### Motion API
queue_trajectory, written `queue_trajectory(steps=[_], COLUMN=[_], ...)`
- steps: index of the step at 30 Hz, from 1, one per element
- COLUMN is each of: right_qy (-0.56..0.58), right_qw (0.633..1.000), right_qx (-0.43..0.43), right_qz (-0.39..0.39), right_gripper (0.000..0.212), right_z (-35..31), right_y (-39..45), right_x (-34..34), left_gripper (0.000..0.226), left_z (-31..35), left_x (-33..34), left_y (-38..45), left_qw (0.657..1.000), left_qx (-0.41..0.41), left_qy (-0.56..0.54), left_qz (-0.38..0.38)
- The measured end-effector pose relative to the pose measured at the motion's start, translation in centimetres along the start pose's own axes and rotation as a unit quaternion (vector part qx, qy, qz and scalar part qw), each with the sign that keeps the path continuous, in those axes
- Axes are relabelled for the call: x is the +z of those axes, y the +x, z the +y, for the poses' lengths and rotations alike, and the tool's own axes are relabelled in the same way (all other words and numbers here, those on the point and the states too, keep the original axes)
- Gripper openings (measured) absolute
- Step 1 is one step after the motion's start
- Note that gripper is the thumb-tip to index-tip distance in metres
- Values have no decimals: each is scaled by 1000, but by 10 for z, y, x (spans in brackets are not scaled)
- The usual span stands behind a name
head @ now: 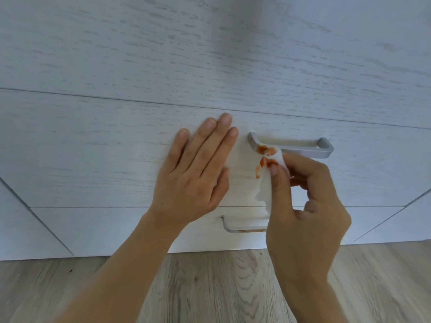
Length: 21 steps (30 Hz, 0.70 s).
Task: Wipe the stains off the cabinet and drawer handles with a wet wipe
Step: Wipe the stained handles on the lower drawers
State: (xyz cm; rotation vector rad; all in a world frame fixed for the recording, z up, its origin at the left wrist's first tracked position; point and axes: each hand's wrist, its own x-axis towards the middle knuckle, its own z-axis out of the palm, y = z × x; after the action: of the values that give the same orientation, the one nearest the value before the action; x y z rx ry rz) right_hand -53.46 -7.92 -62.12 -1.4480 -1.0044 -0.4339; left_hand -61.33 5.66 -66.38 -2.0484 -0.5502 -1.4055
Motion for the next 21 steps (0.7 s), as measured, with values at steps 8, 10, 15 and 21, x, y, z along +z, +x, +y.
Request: queue_trajectory(steps=[8,10,15,21], right_qy=[-31,-41,-55,-57], right_qw=[998,995,990,988], right_qx=[-49,-77,-123,-139], right_qz=[39,44,34,35], right_gripper=[11,12,14,11], right_z=[1,1,7,3], right_y=[9,10,13,14], right_x=[8,9,7,12], left_gripper=[64,64,64,61], left_z=[-1,0,0,-1], left_x=[4,5,6,4], left_y=[-2,-3,-3,-2], left_qw=[1000,1000,1000,1000], left_qx=[4,5,2,7], left_qy=[21,25,27,7], left_qz=[6,8,15,16])
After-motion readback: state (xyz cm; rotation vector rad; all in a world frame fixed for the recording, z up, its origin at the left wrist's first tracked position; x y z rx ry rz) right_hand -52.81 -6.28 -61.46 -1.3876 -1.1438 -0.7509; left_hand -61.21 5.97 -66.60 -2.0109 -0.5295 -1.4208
